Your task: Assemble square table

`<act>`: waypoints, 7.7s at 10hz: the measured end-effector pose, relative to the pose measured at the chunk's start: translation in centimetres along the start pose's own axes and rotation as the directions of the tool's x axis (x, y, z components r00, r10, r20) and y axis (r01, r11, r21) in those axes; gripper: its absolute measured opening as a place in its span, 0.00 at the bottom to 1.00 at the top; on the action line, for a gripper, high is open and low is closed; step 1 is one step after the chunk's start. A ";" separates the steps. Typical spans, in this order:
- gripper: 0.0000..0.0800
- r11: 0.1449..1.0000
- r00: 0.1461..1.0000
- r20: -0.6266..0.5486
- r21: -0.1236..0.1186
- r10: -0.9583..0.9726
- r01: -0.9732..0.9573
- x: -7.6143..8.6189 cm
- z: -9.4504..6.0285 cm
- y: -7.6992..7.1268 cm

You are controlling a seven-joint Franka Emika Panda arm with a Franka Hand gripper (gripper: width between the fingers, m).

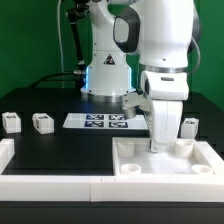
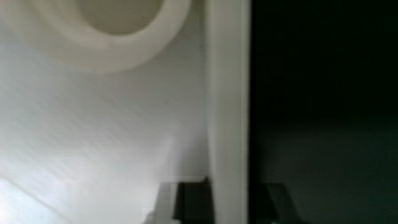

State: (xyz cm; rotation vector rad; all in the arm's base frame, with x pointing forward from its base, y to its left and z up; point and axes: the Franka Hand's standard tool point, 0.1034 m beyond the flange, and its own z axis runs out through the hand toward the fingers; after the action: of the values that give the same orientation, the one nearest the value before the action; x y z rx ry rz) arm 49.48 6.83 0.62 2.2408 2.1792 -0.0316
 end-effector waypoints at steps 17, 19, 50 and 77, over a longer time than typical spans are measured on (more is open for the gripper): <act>0.81 0.936 0.937 0.001 -0.036 0.350 -0.349 1.2 -4.2 -1.5; 0.81 0.780 0.780 0.015 -0.028 0.625 -0.625 3.2 -5.7 -2.1; 0.81 -0.433 -0.227 0.786 0.057 0.575 -0.900 9.3 -1.1 -9.0; 0.36 -0.314 -0.182 0.550 0.156 0.815 -0.936 5.0 -8.0 -3.6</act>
Offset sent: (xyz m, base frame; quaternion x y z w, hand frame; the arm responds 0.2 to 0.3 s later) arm 0.0000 0.0000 0.0000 0.0000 0.0000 0.0000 1.0000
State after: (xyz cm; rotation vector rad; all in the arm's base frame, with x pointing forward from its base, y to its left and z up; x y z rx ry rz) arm 46.10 12.08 8.46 3.1984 -0.5021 -0.9226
